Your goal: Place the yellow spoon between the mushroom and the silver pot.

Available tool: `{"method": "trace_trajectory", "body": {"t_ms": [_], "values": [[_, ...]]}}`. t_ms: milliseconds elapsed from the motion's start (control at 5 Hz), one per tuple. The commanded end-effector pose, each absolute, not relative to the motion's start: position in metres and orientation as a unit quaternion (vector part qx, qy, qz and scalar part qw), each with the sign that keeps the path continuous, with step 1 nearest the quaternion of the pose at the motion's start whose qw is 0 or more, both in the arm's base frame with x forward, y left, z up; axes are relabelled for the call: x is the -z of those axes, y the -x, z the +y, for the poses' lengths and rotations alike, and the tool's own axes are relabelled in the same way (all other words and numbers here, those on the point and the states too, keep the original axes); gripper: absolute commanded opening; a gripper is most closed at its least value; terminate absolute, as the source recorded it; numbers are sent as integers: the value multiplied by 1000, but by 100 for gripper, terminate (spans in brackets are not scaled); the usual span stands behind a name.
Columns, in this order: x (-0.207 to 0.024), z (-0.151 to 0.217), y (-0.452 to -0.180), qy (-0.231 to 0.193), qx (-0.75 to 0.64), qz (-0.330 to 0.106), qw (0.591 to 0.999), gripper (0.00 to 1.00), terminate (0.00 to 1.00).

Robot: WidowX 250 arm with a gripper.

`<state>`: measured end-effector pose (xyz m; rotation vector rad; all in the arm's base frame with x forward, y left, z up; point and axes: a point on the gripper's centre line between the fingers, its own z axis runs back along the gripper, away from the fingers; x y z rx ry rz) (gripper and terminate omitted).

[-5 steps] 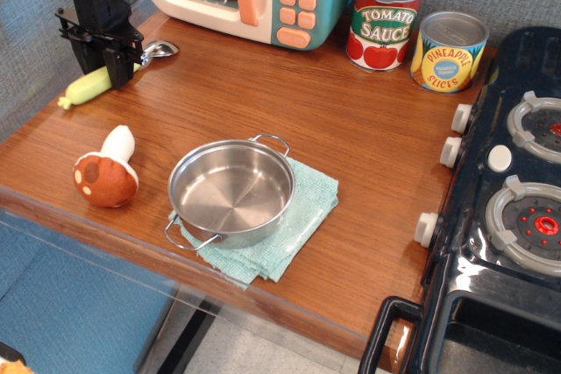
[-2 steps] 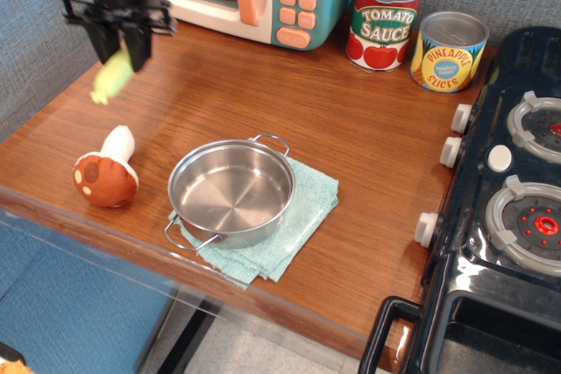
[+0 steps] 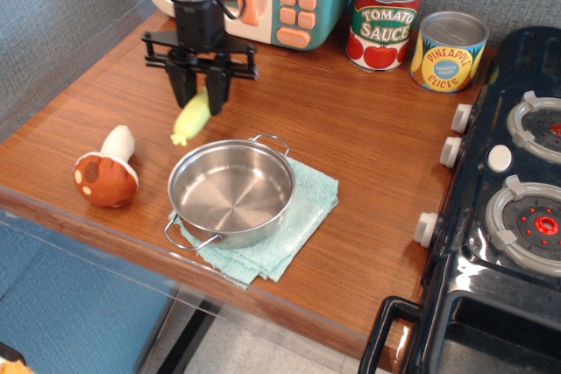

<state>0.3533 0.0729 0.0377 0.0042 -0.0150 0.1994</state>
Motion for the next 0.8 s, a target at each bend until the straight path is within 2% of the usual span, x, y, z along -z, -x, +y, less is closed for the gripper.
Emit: {"method": "trace_trajectory", "body": {"t_ms": [0, 200, 400, 600], "values": [[-36, 54, -366, -12, -61, -31, 998, 0, 0], [-34, 66, -367, -2, -50, -30, 998, 0, 0], [-44, 67, -364, 0, -28, -41, 999, 100, 0], [-75, 65, -358, -2, -25, -74, 997, 100, 0]]}}
